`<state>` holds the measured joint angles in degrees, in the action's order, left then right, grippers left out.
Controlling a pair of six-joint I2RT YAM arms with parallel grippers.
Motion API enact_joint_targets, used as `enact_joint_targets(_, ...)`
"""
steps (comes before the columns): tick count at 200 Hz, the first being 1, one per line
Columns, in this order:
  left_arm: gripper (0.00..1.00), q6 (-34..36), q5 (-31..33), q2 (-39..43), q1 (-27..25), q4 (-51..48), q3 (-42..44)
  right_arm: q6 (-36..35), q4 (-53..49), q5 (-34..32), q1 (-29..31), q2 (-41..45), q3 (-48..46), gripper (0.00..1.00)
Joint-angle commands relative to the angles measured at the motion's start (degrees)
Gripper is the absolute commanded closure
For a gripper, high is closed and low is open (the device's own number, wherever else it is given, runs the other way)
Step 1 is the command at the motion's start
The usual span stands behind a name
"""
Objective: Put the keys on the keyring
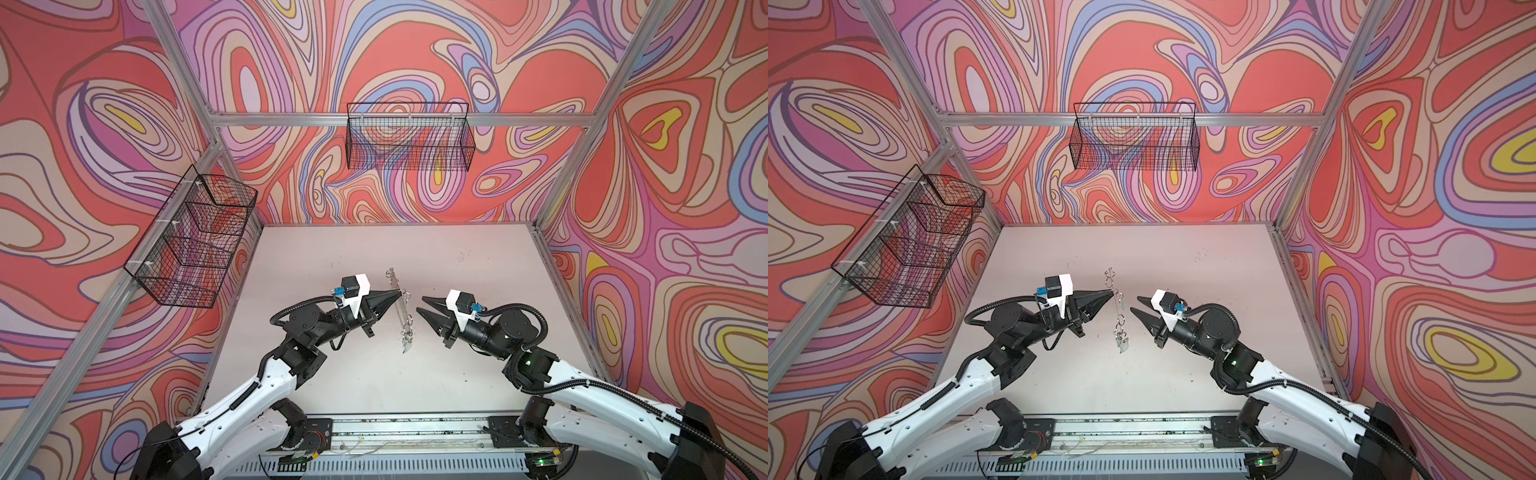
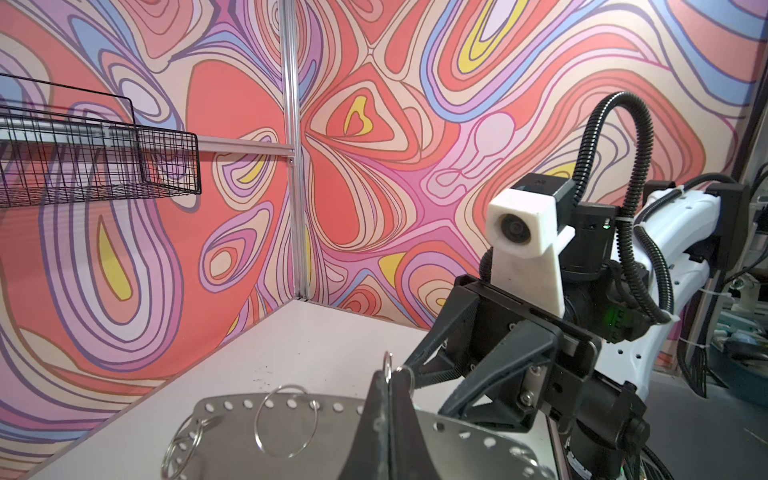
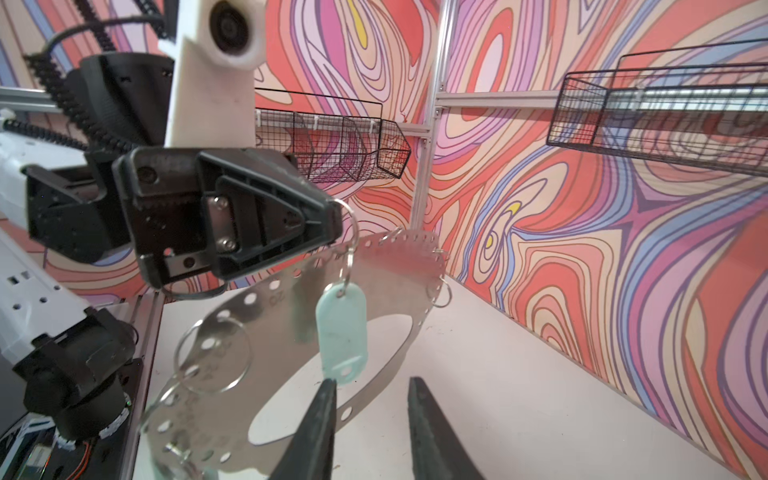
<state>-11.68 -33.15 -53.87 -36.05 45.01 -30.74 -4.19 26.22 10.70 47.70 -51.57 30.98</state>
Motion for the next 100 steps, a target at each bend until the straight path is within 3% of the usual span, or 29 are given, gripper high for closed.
enact_joint_targets(1,1.0,-7.95,0.61,-3.32,0.11,17.39,2.8,6.64,1.06,-4.26,0.11,-0.13,2.46,0.68)
enact_joint_targets(19,1.0,-13.18,-1.1,-8.4,0.11,27.34,3.58,10.54,1.63,-4.67,0.11,-0.89,3.84,0.57)
enact_joint_targets(46,1.0,-16.84,-3.39,-12.54,0.11,30.14,2.27,12.99,-2.83,-4.69,0.11,-1.6,7.51,0.56)
enact_joint_targets(80,1.0,-14.59,-0.31,-12.42,0.11,30.17,1.67,12.79,-3.37,-4.54,0.09,-1.08,7.95,0.6)
enact_joint_targets(100,1.0,-15.74,-1.82,-12.58,0.69,30.04,-1.2,12.11,-4.68,-2.76,-0.29,-1.87,9.22,0.61)
